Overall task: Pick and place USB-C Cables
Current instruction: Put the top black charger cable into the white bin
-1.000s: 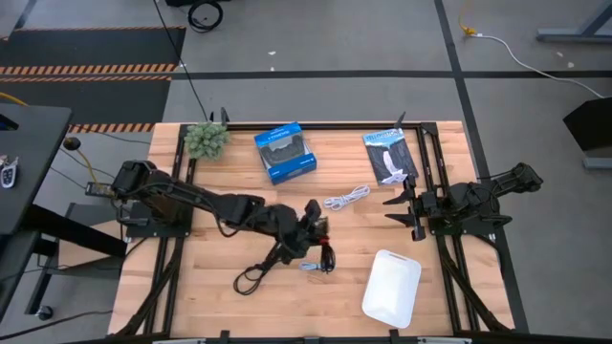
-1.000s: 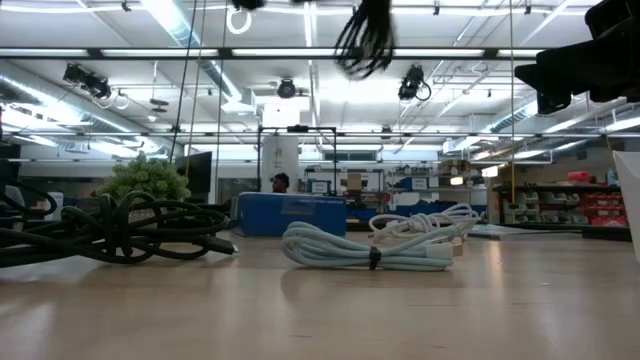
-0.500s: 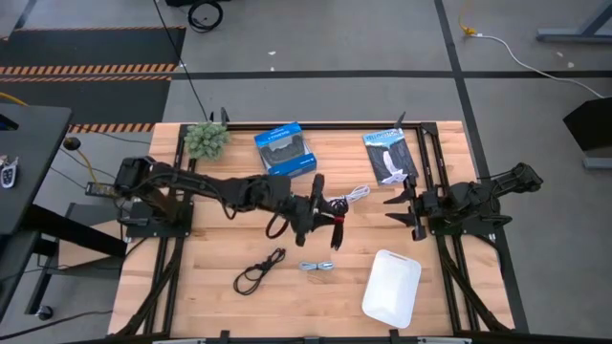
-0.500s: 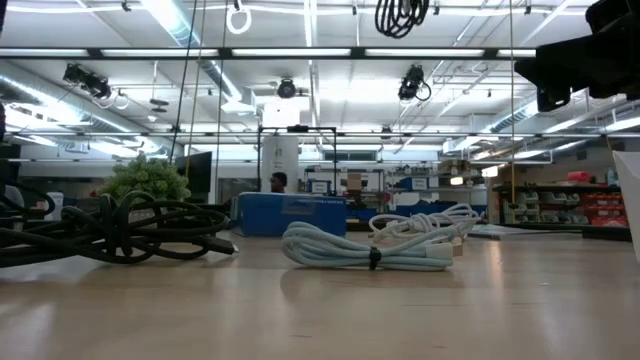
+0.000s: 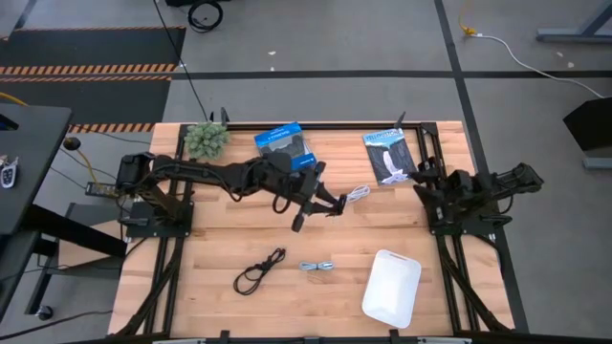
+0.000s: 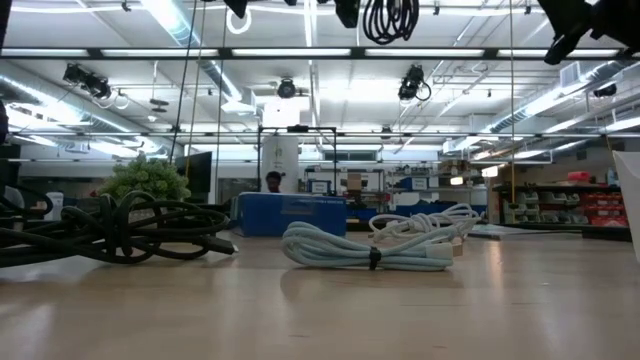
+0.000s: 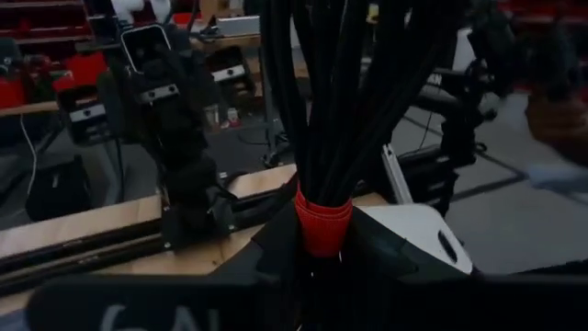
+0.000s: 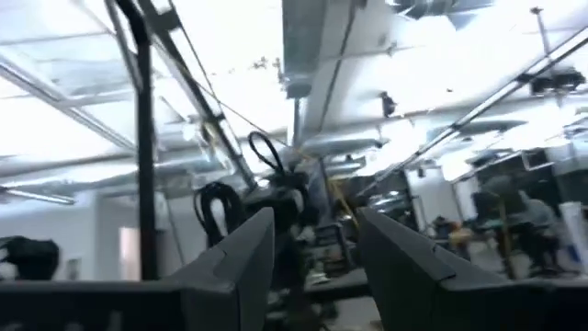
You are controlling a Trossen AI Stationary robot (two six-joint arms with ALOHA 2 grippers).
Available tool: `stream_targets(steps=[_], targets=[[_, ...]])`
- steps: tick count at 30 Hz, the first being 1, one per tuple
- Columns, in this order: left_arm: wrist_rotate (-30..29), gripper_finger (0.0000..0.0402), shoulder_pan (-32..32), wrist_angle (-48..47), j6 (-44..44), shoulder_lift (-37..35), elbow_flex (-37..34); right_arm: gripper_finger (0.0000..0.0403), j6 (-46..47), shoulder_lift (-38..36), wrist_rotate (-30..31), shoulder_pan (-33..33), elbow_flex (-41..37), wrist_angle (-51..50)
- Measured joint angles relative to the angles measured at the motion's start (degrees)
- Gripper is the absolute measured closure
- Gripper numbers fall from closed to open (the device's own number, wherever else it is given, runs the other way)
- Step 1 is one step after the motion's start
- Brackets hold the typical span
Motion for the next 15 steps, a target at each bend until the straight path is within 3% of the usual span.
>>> stream_targets(steps=[2,5,9,15], targets=[[-1.8,0.0327,-0.02,0.44,-2.26,0.0,0.0,0.0238,-0.07,0.88,2.07,-0.83,-0.01,-0.32],[-9.07,0.0326,-0.55,1.89,-2.48,0.88,0.0,0.0238,0.53,3.42,6.79,-2.63,0.35,-0.42],[-17.44,0.0326,-0.86,8.12,-0.74,3.87,-0.06,0.0238,1.14,9.01,8.54,-6.59,2.67,-0.55],[-19.69,0.0326,1.27,16.88,0.68,7.28,-0.04,0.0238,1.88,20.08,4.28,-9.92,11.95,-7.35]])
